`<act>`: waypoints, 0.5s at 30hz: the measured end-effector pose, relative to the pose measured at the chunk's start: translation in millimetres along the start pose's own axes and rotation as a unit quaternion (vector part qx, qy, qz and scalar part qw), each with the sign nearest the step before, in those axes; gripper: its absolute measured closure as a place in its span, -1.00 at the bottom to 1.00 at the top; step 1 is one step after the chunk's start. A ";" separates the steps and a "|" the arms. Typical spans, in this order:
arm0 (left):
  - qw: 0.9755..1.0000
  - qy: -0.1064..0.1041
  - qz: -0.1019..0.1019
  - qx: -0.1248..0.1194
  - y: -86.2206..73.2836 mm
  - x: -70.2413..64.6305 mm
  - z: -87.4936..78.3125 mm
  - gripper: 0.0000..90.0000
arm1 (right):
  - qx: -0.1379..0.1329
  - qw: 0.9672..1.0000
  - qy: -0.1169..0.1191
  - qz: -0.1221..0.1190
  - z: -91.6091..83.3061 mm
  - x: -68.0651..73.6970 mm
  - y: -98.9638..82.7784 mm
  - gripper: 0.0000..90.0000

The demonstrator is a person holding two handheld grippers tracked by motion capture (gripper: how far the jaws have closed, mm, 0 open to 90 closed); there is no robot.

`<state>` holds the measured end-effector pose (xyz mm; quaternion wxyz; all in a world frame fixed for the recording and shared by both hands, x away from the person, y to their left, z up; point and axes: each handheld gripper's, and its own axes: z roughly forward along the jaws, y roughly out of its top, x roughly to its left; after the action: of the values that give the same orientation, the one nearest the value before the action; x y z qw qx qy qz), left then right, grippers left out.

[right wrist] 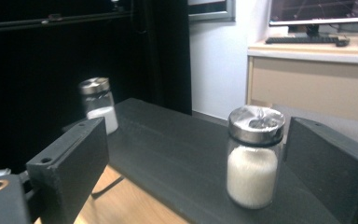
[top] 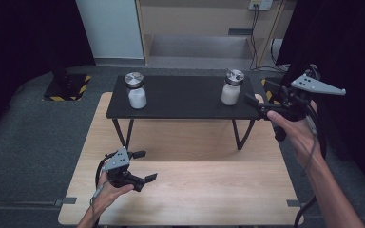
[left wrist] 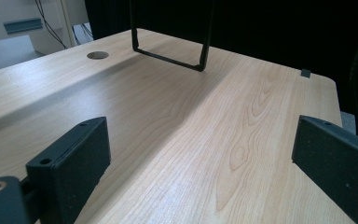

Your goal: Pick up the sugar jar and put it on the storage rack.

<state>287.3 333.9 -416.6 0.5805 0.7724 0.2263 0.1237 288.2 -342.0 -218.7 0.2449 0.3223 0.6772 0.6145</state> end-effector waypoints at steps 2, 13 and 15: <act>1.000 0.000 0.001 0.001 0.0 -0.1 0.1 -0.93 | 0.001 1.000 0.009 -0.006 -6.9 -0.5 -5.5 -0.90; 1.000 -0.007 0.002 -0.002 -0.6 0.5 0.6 -0.94 | 0.010 0.999 0.019 -0.040 -42.4 6.7 -22.5 -0.93; 1.000 -0.008 0.002 -0.004 -1.1 0.9 0.3 -0.94 | 0.013 0.999 0.020 -0.048 -48.1 9.4 -25.5 -0.93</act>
<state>288.1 334.3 -417.8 0.5849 0.7716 0.2197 0.1193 243.4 -368.4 -237.3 0.2563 0.2797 0.7047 0.5996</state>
